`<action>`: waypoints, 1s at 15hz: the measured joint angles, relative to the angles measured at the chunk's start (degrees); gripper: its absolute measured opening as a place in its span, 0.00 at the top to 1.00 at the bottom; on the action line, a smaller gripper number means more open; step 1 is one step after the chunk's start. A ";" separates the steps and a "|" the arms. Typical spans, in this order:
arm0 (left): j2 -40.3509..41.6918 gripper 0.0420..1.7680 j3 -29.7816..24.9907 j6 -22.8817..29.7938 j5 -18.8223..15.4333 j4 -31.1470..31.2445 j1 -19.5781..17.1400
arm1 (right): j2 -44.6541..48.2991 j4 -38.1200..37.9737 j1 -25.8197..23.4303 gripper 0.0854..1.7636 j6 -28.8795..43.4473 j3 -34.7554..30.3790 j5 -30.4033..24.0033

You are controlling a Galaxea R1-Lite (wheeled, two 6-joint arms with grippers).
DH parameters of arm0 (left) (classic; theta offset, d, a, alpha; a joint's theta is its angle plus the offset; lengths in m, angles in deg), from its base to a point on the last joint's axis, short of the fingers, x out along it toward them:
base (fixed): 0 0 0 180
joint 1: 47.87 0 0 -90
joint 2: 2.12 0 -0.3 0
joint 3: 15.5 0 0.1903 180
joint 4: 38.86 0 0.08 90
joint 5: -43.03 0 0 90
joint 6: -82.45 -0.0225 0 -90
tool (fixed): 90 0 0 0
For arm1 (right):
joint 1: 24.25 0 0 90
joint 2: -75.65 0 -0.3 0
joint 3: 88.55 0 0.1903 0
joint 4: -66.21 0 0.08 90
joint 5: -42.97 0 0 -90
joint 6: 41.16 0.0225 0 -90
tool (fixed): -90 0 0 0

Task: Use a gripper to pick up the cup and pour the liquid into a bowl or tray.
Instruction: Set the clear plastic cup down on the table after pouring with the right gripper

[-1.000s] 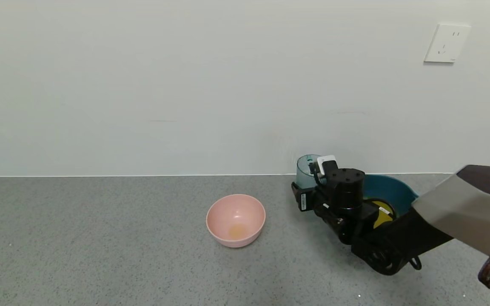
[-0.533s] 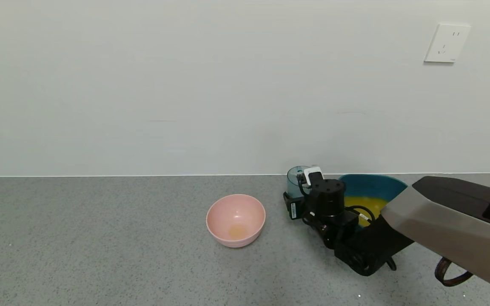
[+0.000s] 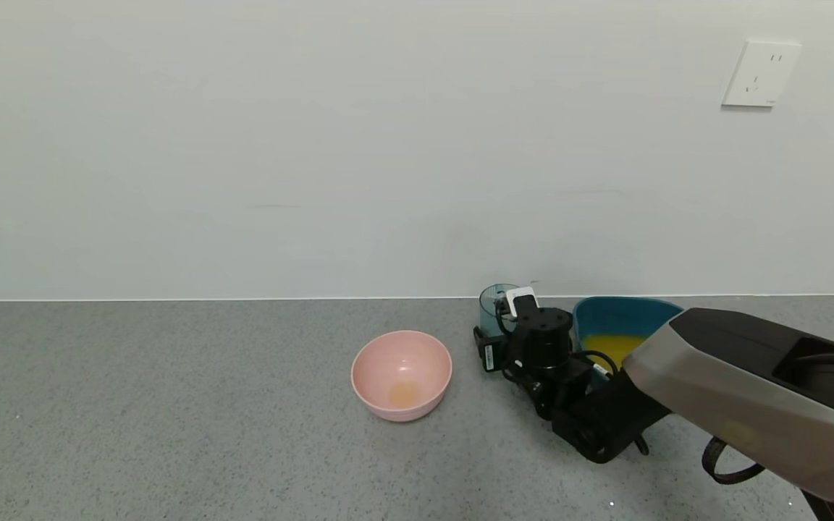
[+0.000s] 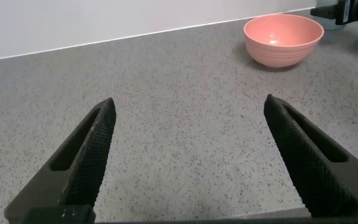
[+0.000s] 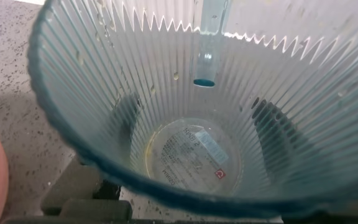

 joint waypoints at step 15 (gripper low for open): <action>0.00 0.03 0.00 0.00 -0.02 0.00 0.00 | -3.54 0.05 -0.26 0.25 0.05 2.84 -0.02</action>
